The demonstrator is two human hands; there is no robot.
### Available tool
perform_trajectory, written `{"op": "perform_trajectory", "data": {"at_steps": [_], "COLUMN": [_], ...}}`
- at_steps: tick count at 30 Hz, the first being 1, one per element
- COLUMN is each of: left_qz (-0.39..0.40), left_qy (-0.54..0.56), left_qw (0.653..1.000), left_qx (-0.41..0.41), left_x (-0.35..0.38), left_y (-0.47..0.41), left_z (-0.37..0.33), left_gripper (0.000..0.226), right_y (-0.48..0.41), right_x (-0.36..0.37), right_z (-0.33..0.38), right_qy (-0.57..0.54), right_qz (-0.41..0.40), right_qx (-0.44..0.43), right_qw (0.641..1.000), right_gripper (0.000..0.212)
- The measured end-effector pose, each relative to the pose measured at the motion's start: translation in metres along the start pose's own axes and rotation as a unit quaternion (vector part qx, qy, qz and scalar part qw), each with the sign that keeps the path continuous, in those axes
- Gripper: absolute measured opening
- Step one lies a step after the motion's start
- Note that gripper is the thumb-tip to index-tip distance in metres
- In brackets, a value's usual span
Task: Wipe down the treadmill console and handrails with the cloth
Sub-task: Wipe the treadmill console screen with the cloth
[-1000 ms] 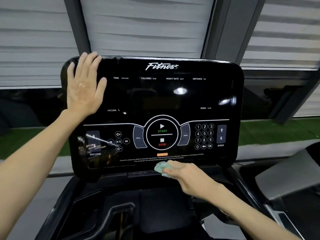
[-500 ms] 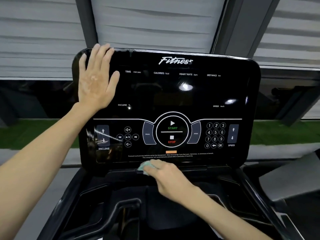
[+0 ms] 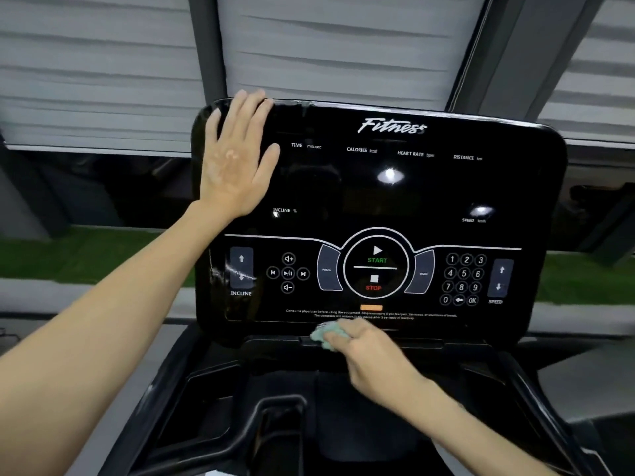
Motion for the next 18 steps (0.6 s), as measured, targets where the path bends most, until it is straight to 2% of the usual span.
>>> {"op": "perform_trajectory", "data": {"at_steps": [4, 7, 11, 15, 18], "left_qz": [-0.001, -0.003, -0.001, -0.004, -0.002], "left_qy": [-0.005, -0.002, -0.015, -0.017, -0.007], "left_qw": [1.0, 1.0, 1.0, 1.0, 1.0], "left_qx": [0.004, 0.004, 0.007, 0.002, 0.007], "left_x": [0.0, 0.0, 0.002, 0.002, 0.001], "left_y": [0.001, 0.0, -0.001, 0.0, -0.001], "left_z": [0.001, 0.0, -0.002, 0.001, 0.001], "left_gripper": [0.056, 0.056, 0.057, 0.057, 0.057], "right_y": [-0.015, 0.002, 0.024, 0.0, -0.029], "right_x": [0.013, 0.007, -0.013, 0.004, 0.014], "right_z": [0.031, -0.004, -0.04, 0.004, 0.048], "right_qy": [-0.043, -0.023, 0.028, 0.004, -0.054], "right_qz": [0.011, 0.028, 0.028, 0.02, -0.029], "right_qx": [-0.016, -0.005, 0.06, 0.064, 0.042], "right_qw": [0.999, 0.999, 0.997, 0.998, 0.997], "right_gripper": [0.047, 0.062, 0.058, 0.055, 0.058]}}
Point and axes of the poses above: each hand's wrist, its own y-axis away from the middle knuckle, its own x-axis out of the palm, z = x × y, the point moved 8 cm from there along -y, towards the middle knuckle, and after that the axes turned 7 degrees about x, right-handed, at the moved point
